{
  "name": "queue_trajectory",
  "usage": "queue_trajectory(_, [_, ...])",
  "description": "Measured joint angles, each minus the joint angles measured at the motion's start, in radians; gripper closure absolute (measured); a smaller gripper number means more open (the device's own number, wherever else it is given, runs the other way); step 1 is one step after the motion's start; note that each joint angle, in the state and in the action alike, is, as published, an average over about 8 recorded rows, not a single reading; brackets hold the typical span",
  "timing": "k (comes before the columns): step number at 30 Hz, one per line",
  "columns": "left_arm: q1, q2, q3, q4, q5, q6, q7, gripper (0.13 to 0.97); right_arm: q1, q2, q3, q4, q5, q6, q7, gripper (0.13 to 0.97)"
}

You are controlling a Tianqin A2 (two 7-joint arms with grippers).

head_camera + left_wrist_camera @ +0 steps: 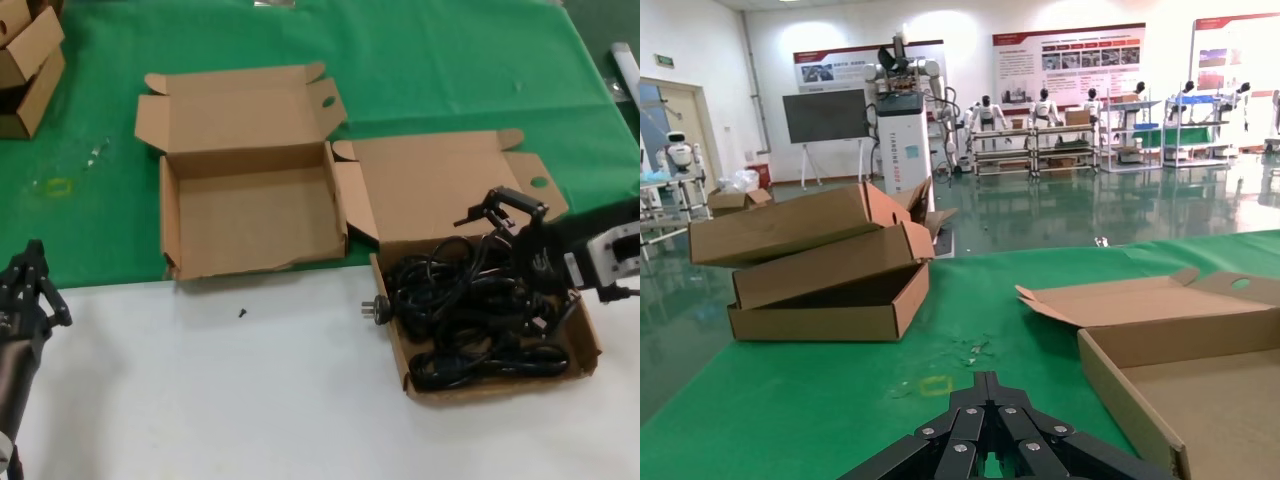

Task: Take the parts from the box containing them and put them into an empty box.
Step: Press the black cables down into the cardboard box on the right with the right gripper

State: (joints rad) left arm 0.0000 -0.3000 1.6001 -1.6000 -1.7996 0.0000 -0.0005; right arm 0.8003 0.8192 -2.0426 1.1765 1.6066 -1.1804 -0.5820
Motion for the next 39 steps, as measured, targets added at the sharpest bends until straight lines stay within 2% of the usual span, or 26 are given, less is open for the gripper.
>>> queue_trajectory(8, [0.0, 0.0, 0.0, 0.0, 0.0, 0.0, 0.0, 0.954, 0.048, -0.061, -0.019, -0.079, -0.061, 0.019, -0.133, 0.132])
queue_trajectory(17, [0.0, 0.0, 0.0, 0.0, 0.0, 0.0, 0.0, 0.955, 0.045, -0.085, -0.013, -0.098, -0.077, 0.034, -0.171, 0.189])
queue_trajectory(21, [0.0, 0.0, 0.0, 0.0, 0.0, 0.0, 0.0, 0.955, 0.05, -0.092, -0.011, -0.118, -0.081, 0.036, -0.178, 0.189])
queue_trajectory(30, [0.0, 0.0, 0.0, 0.0, 0.0, 0.0, 0.0, 0.955, 0.062, -0.107, -0.007, -0.158, -0.09, 0.038, -0.193, 0.318])
queue_trajectory(38, [0.0, 0.0, 0.0, 0.0, 0.0, 0.0, 0.0, 0.955, 0.071, -0.117, -0.006, -0.18, -0.093, 0.035, -0.202, 0.516])
queue_trajectory(39, [0.0, 0.0, 0.0, 0.0, 0.0, 0.0, 0.0, 0.955, 0.072, -0.118, -0.005, -0.183, -0.094, 0.035, -0.203, 0.516])
